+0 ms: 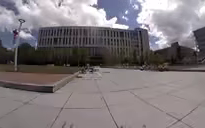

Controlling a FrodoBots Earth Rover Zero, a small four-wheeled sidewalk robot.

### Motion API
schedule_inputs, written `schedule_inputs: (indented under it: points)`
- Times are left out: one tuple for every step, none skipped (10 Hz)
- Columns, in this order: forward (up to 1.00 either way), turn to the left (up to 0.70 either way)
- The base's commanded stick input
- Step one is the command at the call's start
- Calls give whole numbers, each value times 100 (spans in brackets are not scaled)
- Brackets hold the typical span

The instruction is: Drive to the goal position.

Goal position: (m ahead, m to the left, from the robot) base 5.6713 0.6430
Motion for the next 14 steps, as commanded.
schedule_inputs:
  points:
    - [70,3]
    - [70,3]
    - [70,3]
    - [70,3]
    - [70,3]
    - [70,3]
    - [70,3]
    - [70,3]
    - [70,3]
    - [70,2]
    - [70,2]
    - [70,2]
    - [70,0]
    - [70,0]
